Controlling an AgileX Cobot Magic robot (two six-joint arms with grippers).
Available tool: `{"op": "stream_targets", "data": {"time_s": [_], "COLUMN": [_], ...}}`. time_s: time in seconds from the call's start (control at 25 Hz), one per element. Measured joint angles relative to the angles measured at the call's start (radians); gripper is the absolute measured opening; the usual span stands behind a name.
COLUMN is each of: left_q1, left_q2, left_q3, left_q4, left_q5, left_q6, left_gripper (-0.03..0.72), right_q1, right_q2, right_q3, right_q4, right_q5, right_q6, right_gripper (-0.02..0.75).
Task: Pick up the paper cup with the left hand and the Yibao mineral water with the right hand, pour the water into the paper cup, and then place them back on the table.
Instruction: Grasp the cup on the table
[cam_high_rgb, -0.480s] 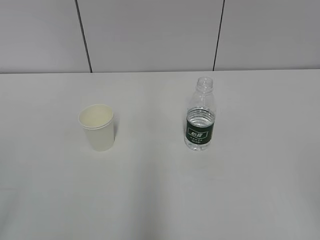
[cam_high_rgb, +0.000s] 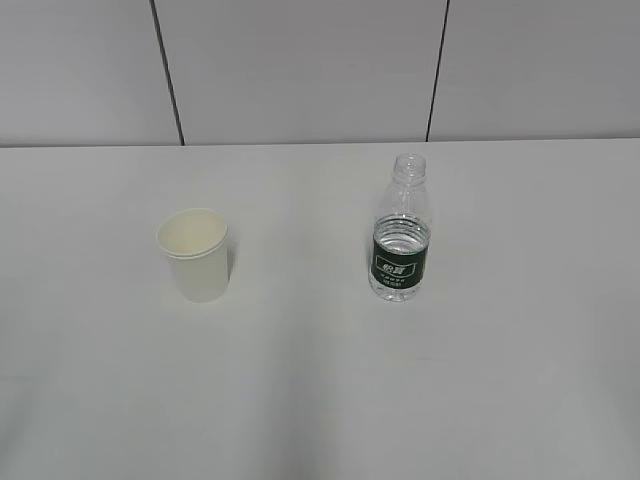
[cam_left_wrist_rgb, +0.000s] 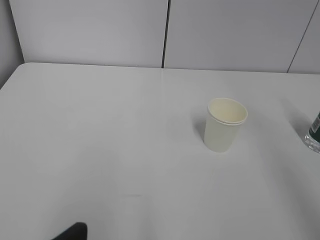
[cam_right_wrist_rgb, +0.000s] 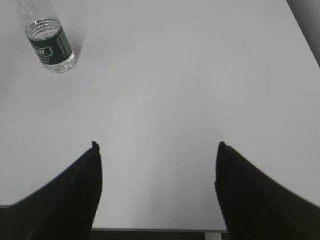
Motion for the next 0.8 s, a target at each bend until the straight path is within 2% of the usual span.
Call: {"op": "stream_targets", "data": {"time_s": [0.8], "left_q1": [0.0], "left_q2": [0.0], "left_q3": [0.0], "left_q4": [0.007], "left_q5": [0.0], "left_q6": [0.0], "left_gripper": [0.561], "right_q1": [0.0], "right_q2": [0.0], "right_q3": [0.0], "right_q4": [0.0], "right_q5": [0.0], "right_q6": [0.0], "right_gripper": [0.549]}}
